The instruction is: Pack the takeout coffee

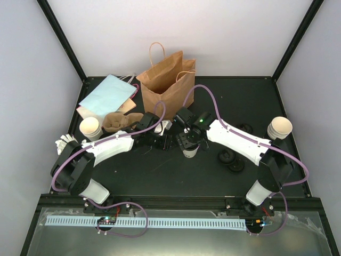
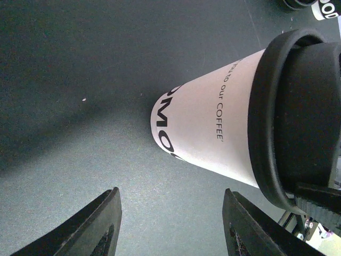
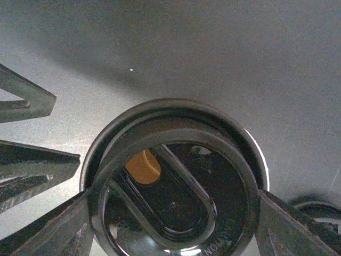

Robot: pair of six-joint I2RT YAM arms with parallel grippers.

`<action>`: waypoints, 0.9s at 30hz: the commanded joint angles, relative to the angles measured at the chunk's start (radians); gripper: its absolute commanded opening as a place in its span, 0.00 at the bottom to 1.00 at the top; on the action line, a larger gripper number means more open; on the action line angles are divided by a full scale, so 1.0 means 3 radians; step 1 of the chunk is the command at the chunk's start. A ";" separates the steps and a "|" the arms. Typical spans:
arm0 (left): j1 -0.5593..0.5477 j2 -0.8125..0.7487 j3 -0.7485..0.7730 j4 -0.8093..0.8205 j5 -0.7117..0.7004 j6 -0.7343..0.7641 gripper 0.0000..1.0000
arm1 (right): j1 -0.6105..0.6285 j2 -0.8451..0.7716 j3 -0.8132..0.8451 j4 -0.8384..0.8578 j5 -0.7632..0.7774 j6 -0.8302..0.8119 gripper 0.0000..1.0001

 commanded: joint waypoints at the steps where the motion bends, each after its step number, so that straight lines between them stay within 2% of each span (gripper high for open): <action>1: 0.0023 -0.0060 0.0130 -0.0016 0.0002 0.0068 0.54 | 0.0024 -0.0024 -0.0067 0.0142 0.0117 -0.0002 0.79; 17: 0.0026 -0.0049 0.0150 -0.0031 -0.0004 0.0074 0.54 | 0.0029 -0.0168 0.0001 -0.0042 0.0260 0.0037 0.79; 27: 0.0026 -0.0054 0.0155 -0.0036 0.0002 0.0076 0.54 | 0.0027 -0.0133 -0.0096 0.0053 0.0163 0.0058 0.79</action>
